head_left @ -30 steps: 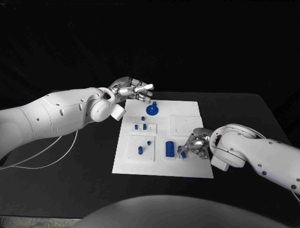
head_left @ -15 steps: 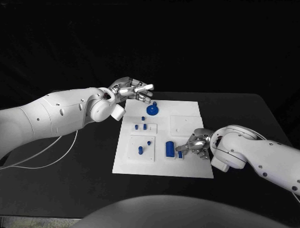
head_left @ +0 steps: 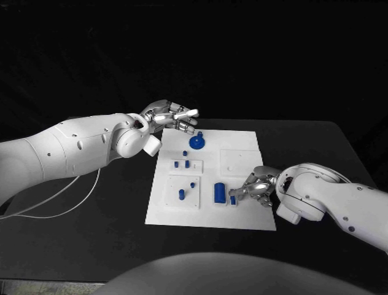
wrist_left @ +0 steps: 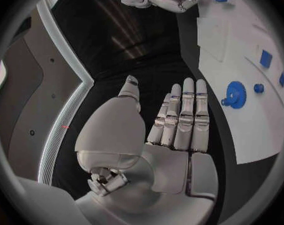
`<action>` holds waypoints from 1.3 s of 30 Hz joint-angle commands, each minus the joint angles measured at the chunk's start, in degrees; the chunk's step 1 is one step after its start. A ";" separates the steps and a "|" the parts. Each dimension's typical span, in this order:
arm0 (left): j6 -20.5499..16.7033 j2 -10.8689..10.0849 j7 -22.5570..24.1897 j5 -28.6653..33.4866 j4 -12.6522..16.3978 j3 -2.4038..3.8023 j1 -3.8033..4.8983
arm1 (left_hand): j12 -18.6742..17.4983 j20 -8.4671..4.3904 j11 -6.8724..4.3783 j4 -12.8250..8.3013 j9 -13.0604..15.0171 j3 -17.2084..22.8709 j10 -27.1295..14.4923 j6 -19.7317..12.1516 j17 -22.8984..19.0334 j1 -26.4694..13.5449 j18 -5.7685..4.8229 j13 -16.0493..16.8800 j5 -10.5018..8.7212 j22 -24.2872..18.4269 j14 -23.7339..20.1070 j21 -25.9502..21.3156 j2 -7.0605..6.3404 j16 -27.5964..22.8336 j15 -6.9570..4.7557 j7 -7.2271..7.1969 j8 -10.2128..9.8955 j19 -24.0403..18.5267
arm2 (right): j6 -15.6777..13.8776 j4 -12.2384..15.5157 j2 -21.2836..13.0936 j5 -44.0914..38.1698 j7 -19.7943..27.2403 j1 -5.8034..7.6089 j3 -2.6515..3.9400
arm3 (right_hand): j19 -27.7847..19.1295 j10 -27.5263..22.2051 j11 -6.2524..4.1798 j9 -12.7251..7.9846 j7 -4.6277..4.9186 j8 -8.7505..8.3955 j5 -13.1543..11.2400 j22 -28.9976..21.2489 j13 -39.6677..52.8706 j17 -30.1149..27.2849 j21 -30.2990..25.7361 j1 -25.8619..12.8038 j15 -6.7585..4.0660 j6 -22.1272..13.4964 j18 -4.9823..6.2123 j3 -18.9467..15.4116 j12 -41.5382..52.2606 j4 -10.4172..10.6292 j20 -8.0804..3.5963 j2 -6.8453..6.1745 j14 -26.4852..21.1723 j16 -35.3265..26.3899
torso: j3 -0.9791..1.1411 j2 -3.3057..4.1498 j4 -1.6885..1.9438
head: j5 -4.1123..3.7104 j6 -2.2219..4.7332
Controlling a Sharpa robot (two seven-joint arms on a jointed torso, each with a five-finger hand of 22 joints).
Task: Assemble the parts on the task board
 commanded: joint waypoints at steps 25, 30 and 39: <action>-9.62 0.74 6.20 6.73 -2.66 0.13 0.53 | -0.19 0.56 -0.42 -8.40 0.16 -2.59 0.51 3.47 0.17 1.23 0.01 0.07 3.00 0.07 -1.12 1.13 6.14 -0.22 0.10 -1.03 0.18 -0.91 | -14.03 -15.72 -0.43 20.22 36.84 3.09 7.06 | -1.02 -8.12 2.14 -12.04 2.61 -0.14 13.05 -15.65 -18.60 -12.88 -31.13 7.58 1.65 -5.28 1.84 -14.70 -22.59 -8.99 2.29 8.54 -4.86 -21.20 | -0.43 -1.46 -0.22 | -3.12 6.32; -12.28 1.87 6.81 9.53 -5.61 0.14 1.36 | -0.23 2.41 -0.10 -9.36 0.12 -3.17 -4.31 3.60 -2.02 2.62 1.02 -0.01 4.59 -0.73 -6.78 -0.03 7.41 -0.23 0.81 -1.79 0.20 -2.82 | -13.68 -25.75 3.27 30.12 43.41 4.89 8.84 | -9.70 -10.04 5.64 -20.87 5.47 -0.35 12.64 -30.19 -43.54 -25.66 -43.40 9.24 6.33 -8.92 1.65 -13.95 -42.85 -11.37 6.84 10.45 -13.14 -37.31 | -0.74 -2.97 -0.58 | -3.29 9.04; -13.59 4.85 7.20 13.33 -10.37 0.20 2.16 | -0.27 11.23 -0.72 -9.18 -0.05 -2.86 -10.33 -0.25 -3.81 2.43 9.69 -0.20 4.81 -3.76 -15.66 -4.28 7.17 -0.30 0.98 -2.94 0.02 -7.24 | -10.24 -37.20 8.61 39.01 50.10 5.94 10.60 | -30.60 -20.78 11.01 -32.62 5.74 -0.43 12.29 -69.41 -69.56 -63.01 -42.96 8.53 13.52 -13.84 8.23 -13.78 -52.40 -12.49 21.23 12.23 -27.56 -51.66 | -0.25 -4.45 -0.49 | -2.84 13.17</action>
